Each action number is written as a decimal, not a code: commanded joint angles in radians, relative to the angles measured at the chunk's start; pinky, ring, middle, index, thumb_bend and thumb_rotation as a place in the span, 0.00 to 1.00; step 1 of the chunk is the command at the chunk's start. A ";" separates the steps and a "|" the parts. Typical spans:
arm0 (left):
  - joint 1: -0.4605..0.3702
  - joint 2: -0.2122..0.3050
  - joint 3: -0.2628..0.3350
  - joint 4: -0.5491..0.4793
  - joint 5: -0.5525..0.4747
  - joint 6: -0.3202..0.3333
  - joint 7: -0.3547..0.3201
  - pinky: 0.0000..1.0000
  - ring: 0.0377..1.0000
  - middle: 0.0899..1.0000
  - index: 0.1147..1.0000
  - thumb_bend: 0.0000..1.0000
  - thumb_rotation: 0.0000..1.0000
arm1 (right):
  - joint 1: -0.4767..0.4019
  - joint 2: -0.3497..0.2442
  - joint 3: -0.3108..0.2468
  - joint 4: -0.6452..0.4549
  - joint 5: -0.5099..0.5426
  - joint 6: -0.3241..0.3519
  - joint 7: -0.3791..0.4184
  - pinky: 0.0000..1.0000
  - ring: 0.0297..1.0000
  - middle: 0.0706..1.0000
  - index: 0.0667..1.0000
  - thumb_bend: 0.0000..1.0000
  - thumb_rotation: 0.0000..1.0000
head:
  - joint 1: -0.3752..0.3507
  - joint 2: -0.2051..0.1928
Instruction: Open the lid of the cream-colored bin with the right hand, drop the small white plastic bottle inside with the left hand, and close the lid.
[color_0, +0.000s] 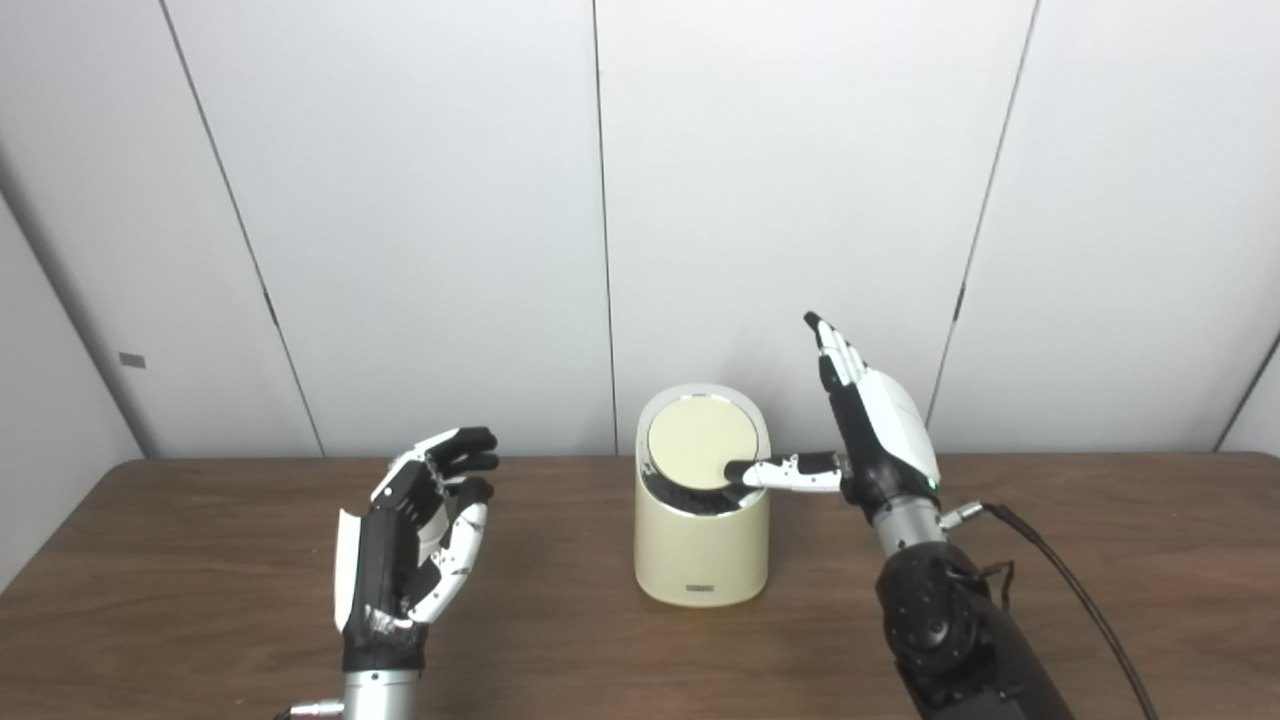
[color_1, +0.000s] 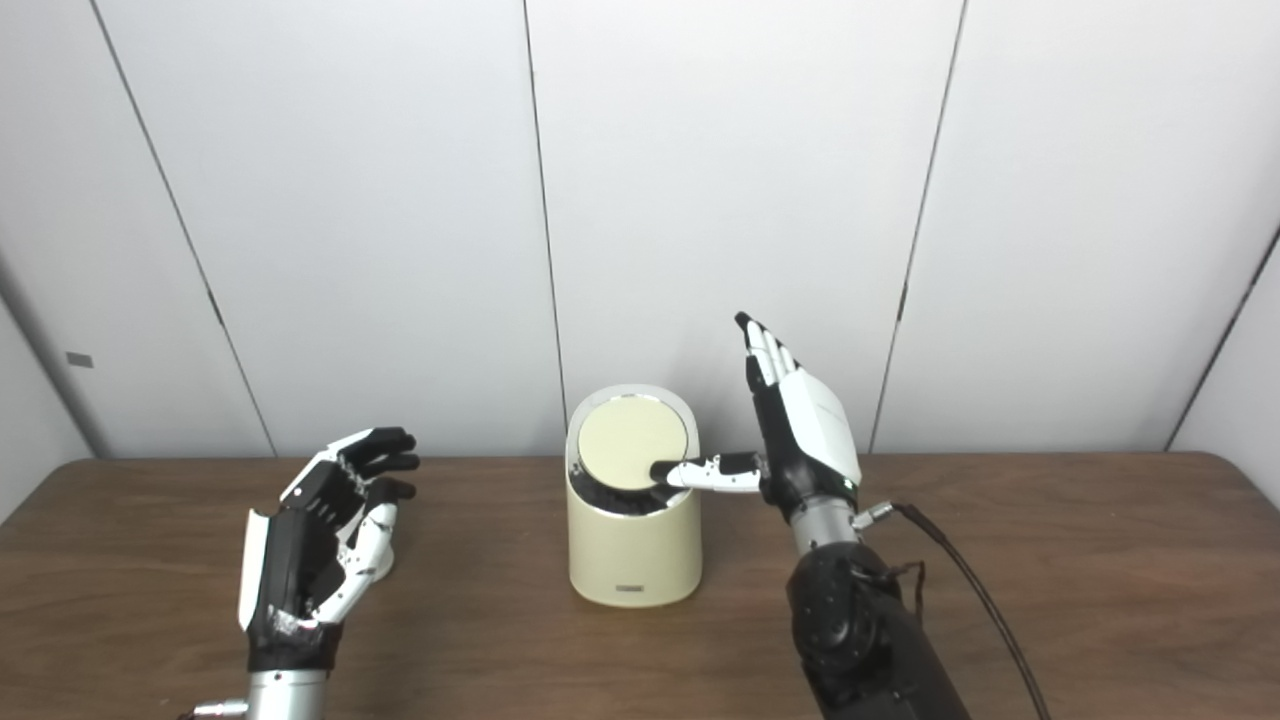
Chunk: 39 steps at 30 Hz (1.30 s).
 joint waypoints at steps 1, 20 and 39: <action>-0.037 0.007 -0.002 -0.036 0.002 -0.028 -0.001 0.57 0.66 0.68 0.66 0.26 0.33 | -0.040 -0.011 -0.010 -0.022 0.014 -0.057 -0.008 0.98 1.00 1.00 1.00 0.93 0.89 | -0.001 0.001; -0.037 0.010 -0.004 -0.029 -0.007 -0.029 -0.007 0.57 0.66 0.68 0.66 0.24 0.30 | 0.033 -0.007 -0.048 -0.018 0.126 -0.106 0.003 0.95 1.00 1.00 1.00 0.95 1.00 | -0.005 -0.007; -0.038 0.006 -0.005 -0.028 0.004 -0.029 -0.003 0.57 0.66 0.68 0.66 0.24 0.30 | -0.028 0.022 -0.006 -0.128 0.010 0.008 0.020 1.00 1.00 1.00 1.00 1.00 0.67 | -0.005 -0.007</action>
